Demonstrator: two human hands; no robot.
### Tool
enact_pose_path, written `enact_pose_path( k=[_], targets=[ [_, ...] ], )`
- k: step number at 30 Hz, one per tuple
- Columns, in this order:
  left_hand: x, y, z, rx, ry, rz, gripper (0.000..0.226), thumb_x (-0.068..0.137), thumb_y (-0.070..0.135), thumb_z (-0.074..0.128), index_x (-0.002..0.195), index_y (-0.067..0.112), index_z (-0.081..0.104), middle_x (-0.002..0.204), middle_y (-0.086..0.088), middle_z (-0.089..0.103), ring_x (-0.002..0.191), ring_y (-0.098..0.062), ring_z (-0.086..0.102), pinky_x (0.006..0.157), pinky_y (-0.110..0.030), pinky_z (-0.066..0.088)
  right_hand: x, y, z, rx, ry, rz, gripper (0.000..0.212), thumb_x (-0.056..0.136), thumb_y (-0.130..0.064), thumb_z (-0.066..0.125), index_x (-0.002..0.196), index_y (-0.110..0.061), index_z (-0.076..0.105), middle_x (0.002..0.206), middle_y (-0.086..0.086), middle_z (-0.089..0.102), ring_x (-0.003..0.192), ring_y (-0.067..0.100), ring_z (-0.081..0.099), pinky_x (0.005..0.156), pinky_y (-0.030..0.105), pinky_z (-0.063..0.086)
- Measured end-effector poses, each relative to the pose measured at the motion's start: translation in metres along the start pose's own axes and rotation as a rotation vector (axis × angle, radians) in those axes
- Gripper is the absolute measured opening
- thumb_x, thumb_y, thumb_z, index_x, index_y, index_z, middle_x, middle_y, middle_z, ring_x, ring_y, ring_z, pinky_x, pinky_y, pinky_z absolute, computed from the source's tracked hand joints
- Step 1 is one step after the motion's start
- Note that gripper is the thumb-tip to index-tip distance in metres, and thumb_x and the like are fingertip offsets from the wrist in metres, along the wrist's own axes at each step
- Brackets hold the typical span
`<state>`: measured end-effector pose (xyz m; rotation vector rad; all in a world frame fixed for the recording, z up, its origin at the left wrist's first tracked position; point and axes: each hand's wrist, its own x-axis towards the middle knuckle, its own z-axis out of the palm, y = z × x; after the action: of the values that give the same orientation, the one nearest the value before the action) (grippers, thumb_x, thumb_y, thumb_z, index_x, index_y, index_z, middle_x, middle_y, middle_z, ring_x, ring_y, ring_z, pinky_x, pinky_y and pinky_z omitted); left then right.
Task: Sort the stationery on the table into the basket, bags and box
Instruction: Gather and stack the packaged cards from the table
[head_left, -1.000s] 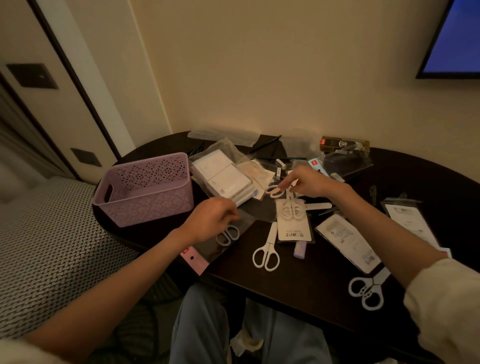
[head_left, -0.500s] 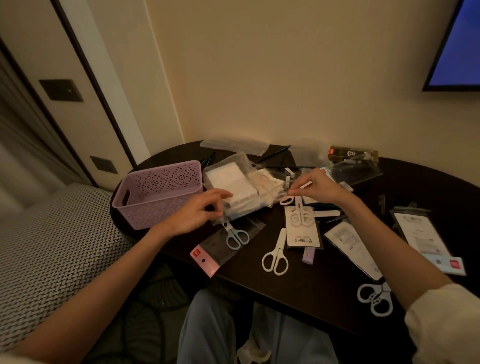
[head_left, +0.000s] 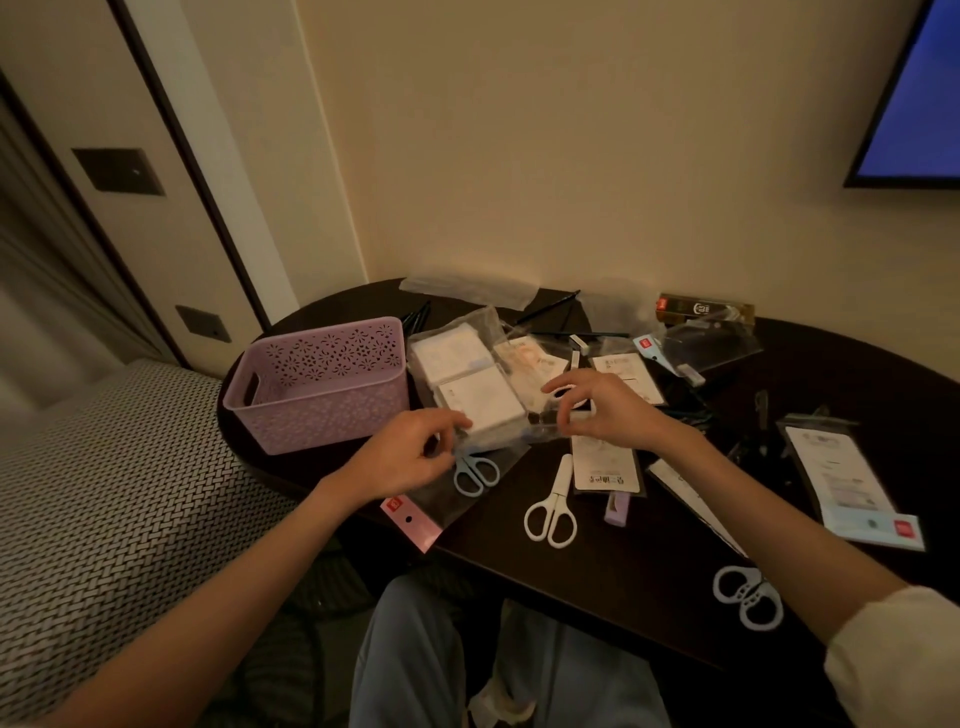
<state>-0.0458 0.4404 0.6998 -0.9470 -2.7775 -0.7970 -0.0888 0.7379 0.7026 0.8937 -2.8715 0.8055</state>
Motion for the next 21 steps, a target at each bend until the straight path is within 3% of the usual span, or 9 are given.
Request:
enact_pose_path(
  k=[2, 5, 7, 11, 14, 16, 18, 21],
  targets=[
    [-0.003, 0.003, 0.005, 0.116, 0.043, 0.039, 0.034, 0.08, 0.035, 0.056, 0.109, 0.017, 0.062, 0.103, 0.019, 0.062, 0.094, -0.001, 0.061, 0.083, -0.031, 0.054, 0.002, -0.004, 0.001, -0.032, 0.008, -0.039, 0.023, 0.081, -0.015, 0.073, 0.072, -0.033, 0.062, 0.128, -0.008, 0.059, 0.124, 0.008, 0.048, 0.104, 0.032, 0.04],
    [-0.005, 0.002, 0.013, 0.305, 0.118, 0.14, 0.036, 0.083, 0.047, 0.053, 0.104, 0.019, 0.06, 0.11, 0.004, 0.067, 0.096, -0.012, 0.064, 0.074, -0.034, 0.056, 0.004, -0.007, -0.001, -0.044, -0.013, -0.054, 0.029, 0.087, -0.016, 0.066, 0.075, -0.039, 0.053, 0.125, -0.008, 0.063, 0.122, 0.01, 0.053, 0.1, 0.036, 0.045],
    [-0.005, 0.001, 0.017, 0.338, 0.126, 0.148, 0.038, 0.089, 0.048, 0.045, 0.099, 0.017, 0.065, 0.114, 0.0, 0.069, 0.101, -0.014, 0.066, 0.076, -0.033, 0.057, 0.006, -0.007, -0.002, -0.028, -0.015, -0.058, 0.022, 0.09, -0.017, 0.062, 0.083, -0.036, 0.054, 0.119, -0.006, 0.066, 0.113, 0.01, 0.058, 0.094, 0.037, 0.051],
    [-0.002, -0.002, 0.011, 0.108, 0.128, -0.001, 0.03, 0.096, 0.031, 0.053, 0.111, 0.012, 0.071, 0.108, 0.0, 0.073, 0.093, -0.009, 0.068, 0.082, -0.025, 0.054, 0.014, -0.005, -0.002, 0.098, 0.005, -0.009, 0.012, 0.091, -0.013, 0.06, 0.091, -0.025, 0.058, 0.1, -0.005, 0.07, 0.097, 0.003, 0.065, 0.088, 0.031, 0.054],
    [0.003, -0.002, 0.002, -0.045, 0.132, -0.101, 0.019, 0.094, 0.022, 0.058, 0.099, 0.013, 0.075, 0.097, 0.001, 0.074, 0.084, -0.006, 0.068, 0.076, -0.015, 0.05, 0.024, -0.002, -0.002, 0.233, 0.031, 0.058, 0.009, 0.09, -0.012, 0.062, 0.086, -0.02, 0.062, 0.086, -0.006, 0.074, 0.084, 0.004, 0.07, 0.083, 0.034, 0.055],
    [0.005, -0.004, 0.0, -0.149, 0.164, -0.172, 0.019, 0.094, 0.022, 0.059, 0.093, 0.016, 0.076, 0.09, 0.001, 0.075, 0.078, -0.006, 0.068, 0.074, -0.021, 0.053, 0.029, -0.002, -0.002, 0.307, 0.083, 0.112, 0.006, 0.087, -0.011, 0.066, 0.086, -0.017, 0.066, 0.082, -0.003, 0.074, 0.078, 0.005, 0.071, 0.079, 0.031, 0.056],
    [0.006, -0.01, 0.003, -0.258, 0.21, -0.255, 0.017, 0.094, 0.02, 0.059, 0.09, 0.019, 0.076, 0.089, 0.002, 0.075, 0.083, -0.005, 0.069, 0.082, -0.03, 0.056, 0.032, -0.002, -0.001, 0.368, 0.138, 0.158, 0.004, 0.085, -0.011, 0.069, 0.086, -0.015, 0.07, 0.08, -0.002, 0.073, 0.073, 0.004, 0.07, 0.072, 0.025, 0.055],
    [0.008, -0.015, 0.008, -0.402, 0.306, -0.359, 0.017, 0.092, 0.019, 0.062, 0.083, 0.023, 0.076, 0.084, 0.0, 0.075, 0.084, -0.015, 0.071, 0.083, -0.047, 0.057, 0.03, 0.0, 0.001, 0.489, 0.174, 0.219, 0.004, 0.082, -0.012, 0.072, 0.086, -0.011, 0.073, 0.077, 0.002, 0.074, 0.071, 0.007, 0.071, 0.068, 0.019, 0.052]
  ],
)
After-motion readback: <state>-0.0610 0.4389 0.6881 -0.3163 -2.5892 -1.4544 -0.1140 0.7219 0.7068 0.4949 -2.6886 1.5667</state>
